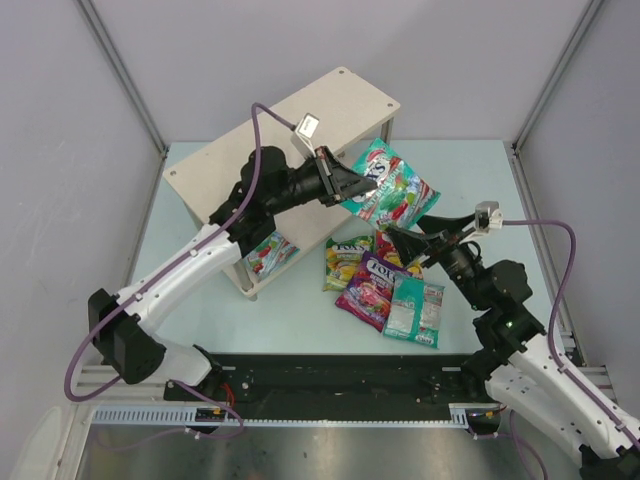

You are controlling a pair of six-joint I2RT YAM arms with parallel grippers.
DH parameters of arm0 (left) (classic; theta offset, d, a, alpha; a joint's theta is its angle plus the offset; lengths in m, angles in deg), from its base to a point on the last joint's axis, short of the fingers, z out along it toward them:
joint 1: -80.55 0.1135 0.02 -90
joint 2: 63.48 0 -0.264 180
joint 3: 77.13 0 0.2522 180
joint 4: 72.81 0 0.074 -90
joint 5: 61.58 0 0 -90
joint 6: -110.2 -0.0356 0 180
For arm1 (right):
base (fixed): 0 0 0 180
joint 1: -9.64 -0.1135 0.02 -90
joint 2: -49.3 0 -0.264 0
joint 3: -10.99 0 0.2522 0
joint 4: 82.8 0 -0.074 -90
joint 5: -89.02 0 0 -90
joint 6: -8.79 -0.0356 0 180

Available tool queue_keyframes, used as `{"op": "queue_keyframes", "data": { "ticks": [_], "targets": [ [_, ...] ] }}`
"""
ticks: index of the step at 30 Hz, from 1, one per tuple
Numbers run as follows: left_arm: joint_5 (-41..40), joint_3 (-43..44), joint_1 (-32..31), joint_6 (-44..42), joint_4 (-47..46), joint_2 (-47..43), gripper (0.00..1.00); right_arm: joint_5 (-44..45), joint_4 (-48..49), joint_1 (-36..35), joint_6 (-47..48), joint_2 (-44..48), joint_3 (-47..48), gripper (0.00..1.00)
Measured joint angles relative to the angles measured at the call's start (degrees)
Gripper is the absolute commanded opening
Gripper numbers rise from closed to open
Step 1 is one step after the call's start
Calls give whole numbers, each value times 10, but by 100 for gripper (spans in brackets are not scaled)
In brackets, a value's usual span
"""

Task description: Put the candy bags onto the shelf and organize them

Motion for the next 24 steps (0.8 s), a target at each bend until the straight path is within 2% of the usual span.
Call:
{"op": "queue_keyframes", "data": {
  "ticks": [11, 24],
  "targets": [
    [-25, -30, 0, 59, -54, -21, 0, -92, 93, 78, -80, -59, 0, 96],
    [-12, -39, 0, 87, -85, -26, 0, -149, 186, 114, -144, -134, 0, 96]
  ]
}}
